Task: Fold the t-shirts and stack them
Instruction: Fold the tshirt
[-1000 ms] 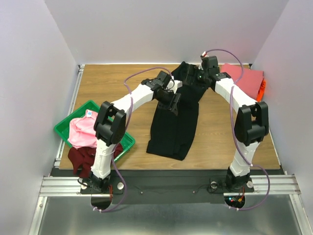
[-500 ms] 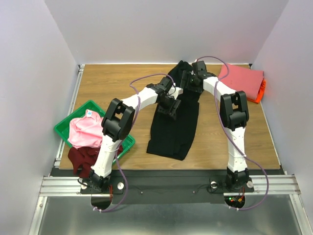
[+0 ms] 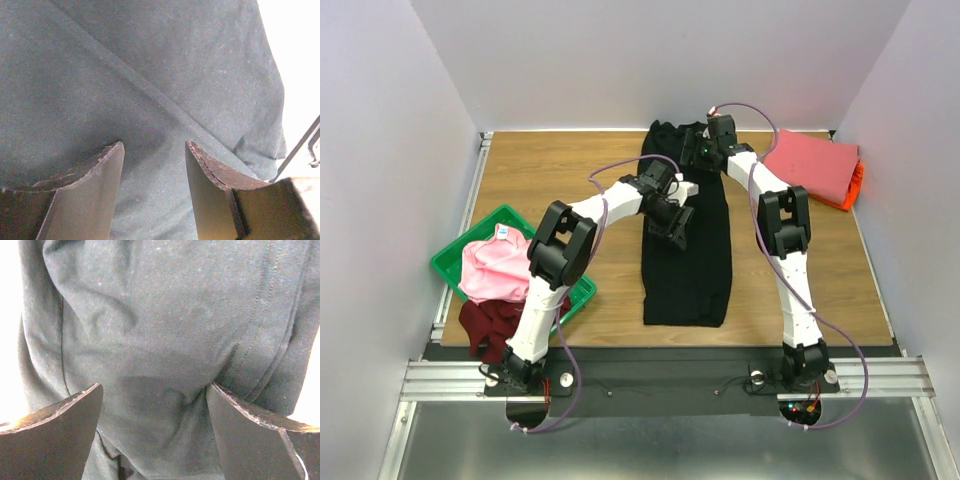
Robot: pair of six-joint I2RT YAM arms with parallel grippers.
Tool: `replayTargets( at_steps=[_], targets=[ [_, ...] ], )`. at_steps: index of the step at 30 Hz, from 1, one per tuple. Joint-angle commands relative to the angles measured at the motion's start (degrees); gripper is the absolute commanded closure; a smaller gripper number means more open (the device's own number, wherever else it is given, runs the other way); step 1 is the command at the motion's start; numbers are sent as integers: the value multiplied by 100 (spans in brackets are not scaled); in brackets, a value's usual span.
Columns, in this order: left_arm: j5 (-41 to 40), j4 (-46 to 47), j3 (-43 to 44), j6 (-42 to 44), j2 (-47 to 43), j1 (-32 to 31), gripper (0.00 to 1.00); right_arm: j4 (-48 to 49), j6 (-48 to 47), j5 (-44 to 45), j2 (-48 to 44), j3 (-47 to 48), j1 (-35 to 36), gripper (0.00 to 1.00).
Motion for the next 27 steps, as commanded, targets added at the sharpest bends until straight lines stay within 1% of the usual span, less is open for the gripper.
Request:
replayTargets(
  at_steps=[1, 5, 6, 7, 10, 11, 12, 13, 14, 15, 16, 17, 18, 20, 21, 24, 25, 27],
  targets=[
    [-112, -126, 96, -107, 27, -133, 36, -308, -60, -363, 364, 199, 44, 9],
    [-894, -12, 861, -458, -297, -89, 34, -299, -147, -188, -311, 42, 44, 9],
    [-1200, 49, 1071, -563, -402, -80, 33, -299, -226, -92, -774, -28, 44, 9],
    [-1359, 119, 1126, -617, -647, -71, 32, -299, -270, -21, -996, -220, 44, 9],
    [-1799, 270, 1214, -644, -1009, -18, 28, -308, -437, 233, -1778, -634, 44, 8],
    [-1861, 191, 1214, -635, -1175, 25, 26, -308, -473, 295, -2372, -1018, 53, 8],
    [-1914, 112, 1179, -617, -1238, 43, 26, -317, -473, 392, -2639, -1283, 44, 9],
    [-1924, 7, 1118, -565, -1317, 52, 26, -343, -464, 427, -2964, -1547, 44, 8],
    [-1924, -203, 1057, -521, -1335, 61, 26, -369, -377, 454, -3516, -2167, 44, 9],
    [-1915, -301, 969, -477, -1353, 61, 26, -430, -307, 463, -3808, -2478, 44, 8],
    [-1897, -371, 655, -433, -1422, 61, 26, -614, -245, 445, -4072, -2777, 53, 8],
    [-1941, -468, 330, -372, -1467, 61, 26, -755, -114, 410, -4536, -3389, 61, 9],
    [-1993, -521, 170, -328, -1571, 61, 26, -1104, -60, 401, -4749, -3656, 114, 9],
    [-2107, -705, -112, -240, -1694, 70, 26, -1458, 80, 419, -5171, -4245, 184, 9],
    [-2204, -784, -313, -170, -1809, 61, 26, -1773, 220, 436, -5539, -4778, 289, 9],
    [-2301, -1092, -604, -195, -2046, 61, 26, -2258, 467, 577, -6086, -5450, 483, 10],
    [-2310, -1145, -805, -282, -2125, 61, 26, -2416, 511, 542, -6375, -5774, 509, 11],
    [-2232, -1321, -1026, -458, -2328, 61, 26, -2829, 687, 507, -6735, -6083, 676, 12]
  ],
)
